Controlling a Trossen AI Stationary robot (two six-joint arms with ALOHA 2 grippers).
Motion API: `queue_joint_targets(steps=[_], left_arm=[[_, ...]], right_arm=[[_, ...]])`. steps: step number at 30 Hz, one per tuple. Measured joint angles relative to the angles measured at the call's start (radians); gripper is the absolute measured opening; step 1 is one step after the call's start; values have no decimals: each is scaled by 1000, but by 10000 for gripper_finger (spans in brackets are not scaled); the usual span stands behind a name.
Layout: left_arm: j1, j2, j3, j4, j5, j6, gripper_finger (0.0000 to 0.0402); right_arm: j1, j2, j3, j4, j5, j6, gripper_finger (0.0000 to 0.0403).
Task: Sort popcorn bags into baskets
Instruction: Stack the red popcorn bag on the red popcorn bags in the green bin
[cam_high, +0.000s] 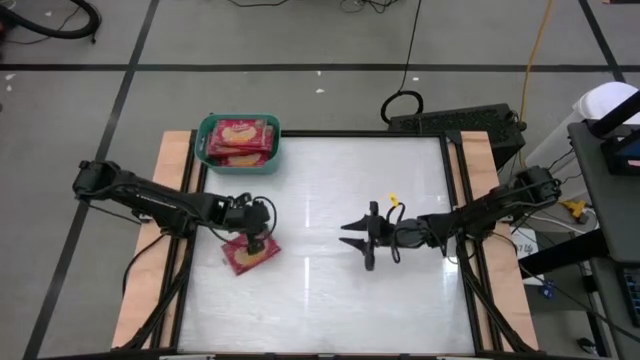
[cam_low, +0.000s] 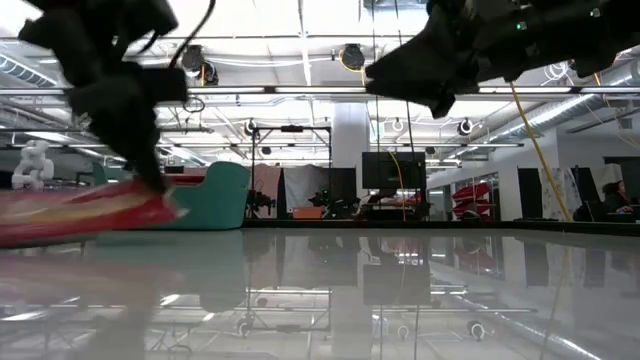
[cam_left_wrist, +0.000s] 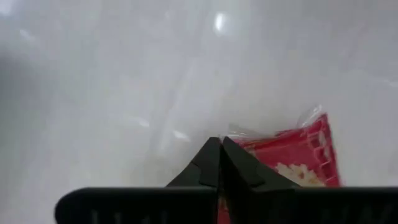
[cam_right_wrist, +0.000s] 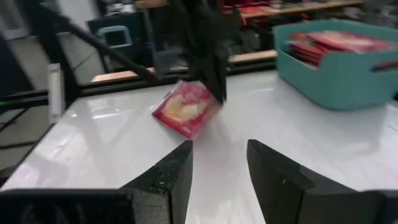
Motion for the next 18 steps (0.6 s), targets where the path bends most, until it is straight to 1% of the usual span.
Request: queue_joint_targets(steps=[5,8,10,13,16,18], left_arm=[[-21,-1,128,10,-168,113,5],[-27,-1,161,70,-226,185,4],[-27,-1,165,115,-248,220,4],[-27,-1,165,171,-254,265,3],[-27,5,165,235,-258,280,3],[-27,10,165,276,-258,294,3]], right_arm=[[1,62,0,39,70,83,145],[-2,112,4,102,113,117,151],[-7,147,23,123,134,119,158],[-25,204,77,141,136,97,173],[-57,272,156,136,130,70,195],[-85,314,218,114,95,64,212]])
